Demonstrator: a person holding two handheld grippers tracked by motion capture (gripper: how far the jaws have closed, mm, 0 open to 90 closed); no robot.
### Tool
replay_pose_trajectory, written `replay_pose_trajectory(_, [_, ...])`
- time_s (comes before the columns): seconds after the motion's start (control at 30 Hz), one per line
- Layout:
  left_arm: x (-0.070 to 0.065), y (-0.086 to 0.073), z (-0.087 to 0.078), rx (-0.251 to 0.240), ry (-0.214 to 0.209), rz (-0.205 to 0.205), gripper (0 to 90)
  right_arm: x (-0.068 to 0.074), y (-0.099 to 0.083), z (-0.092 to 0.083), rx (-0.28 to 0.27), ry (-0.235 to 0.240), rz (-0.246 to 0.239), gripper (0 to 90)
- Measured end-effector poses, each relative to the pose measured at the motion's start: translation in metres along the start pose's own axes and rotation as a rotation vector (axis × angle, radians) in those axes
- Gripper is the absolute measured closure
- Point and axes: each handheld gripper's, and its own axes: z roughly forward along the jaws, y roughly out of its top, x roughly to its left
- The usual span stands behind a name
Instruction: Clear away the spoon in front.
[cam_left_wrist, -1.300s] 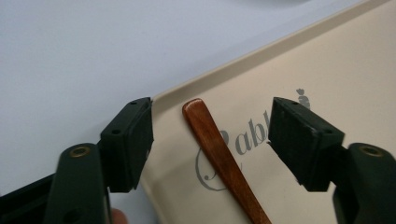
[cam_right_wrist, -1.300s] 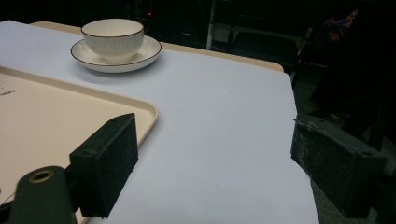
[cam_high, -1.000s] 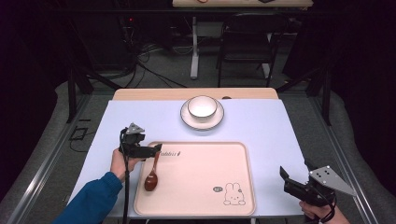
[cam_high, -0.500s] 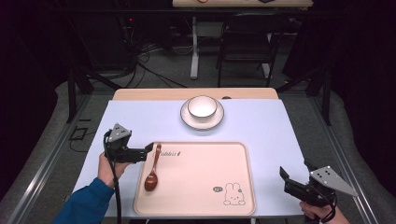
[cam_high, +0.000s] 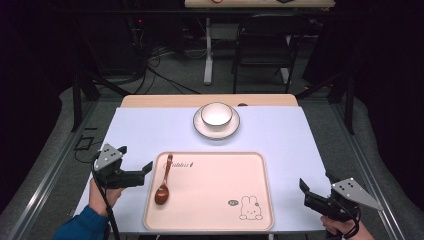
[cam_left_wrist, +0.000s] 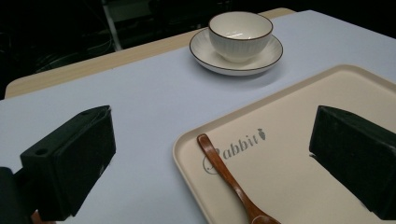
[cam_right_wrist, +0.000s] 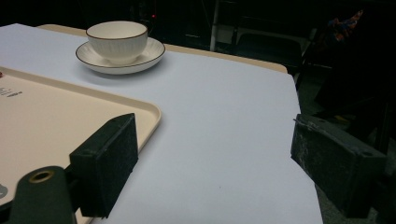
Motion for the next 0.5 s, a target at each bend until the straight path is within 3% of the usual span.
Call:
replay_pose_trajectory(0.3, [0.005,-0.019,-0.014,-0.018,0.032,-0.028,0.1,0.0,0.0,0.0,0.0,-0.002,0.0,14.2])
replay_pose_trajectory(0.5, [0.008,-0.027,-0.012,-0.005,0.045,-0.047,0.1,0.0,0.0,0.0,0.0,-0.003,0.001,14.2])
